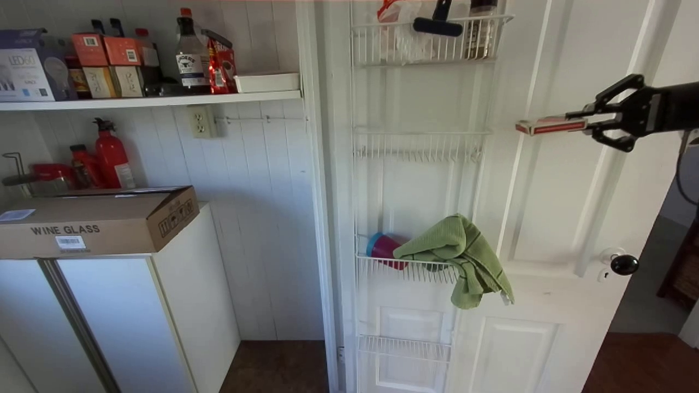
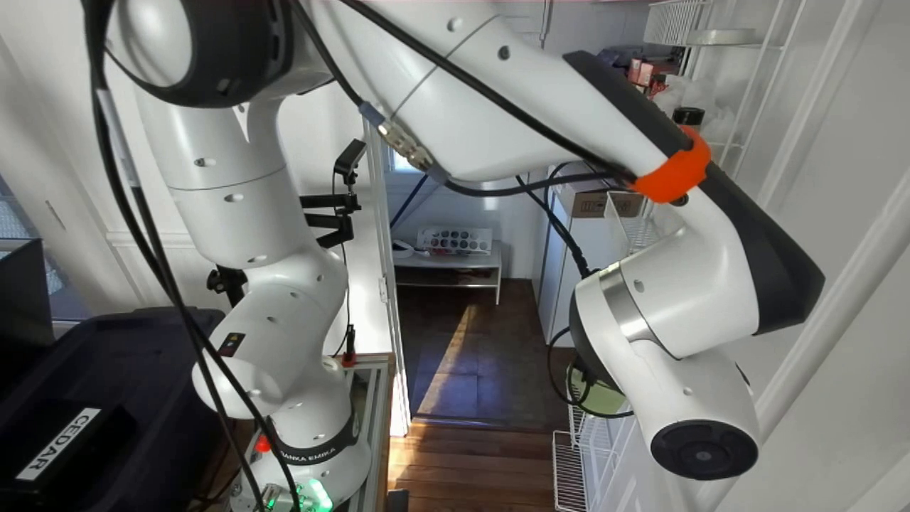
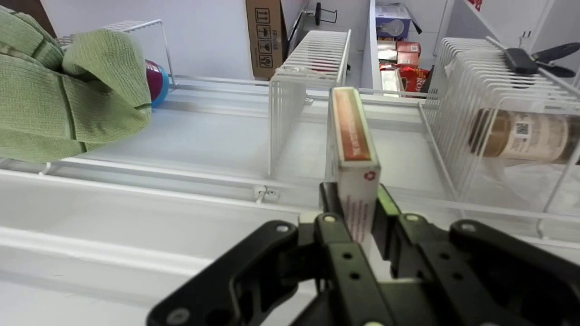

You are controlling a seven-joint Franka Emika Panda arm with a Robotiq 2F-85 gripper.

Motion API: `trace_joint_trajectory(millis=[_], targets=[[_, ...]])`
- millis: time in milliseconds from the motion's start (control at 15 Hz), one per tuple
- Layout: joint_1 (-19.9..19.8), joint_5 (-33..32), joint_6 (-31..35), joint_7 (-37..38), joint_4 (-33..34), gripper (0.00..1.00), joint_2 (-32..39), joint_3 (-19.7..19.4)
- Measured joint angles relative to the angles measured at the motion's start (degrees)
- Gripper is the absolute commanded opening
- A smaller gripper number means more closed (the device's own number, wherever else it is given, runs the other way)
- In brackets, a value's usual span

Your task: Remove the playing cards deck case from the second top rack and move into onto the top rack of the pantry door rack

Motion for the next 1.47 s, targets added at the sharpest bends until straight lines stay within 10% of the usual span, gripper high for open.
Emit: trace_joint_trajectory(millis=[1467], targets=[[-0.33,11.26,-1.49,6.25,0.86,0.05,-10.61,5.63]])
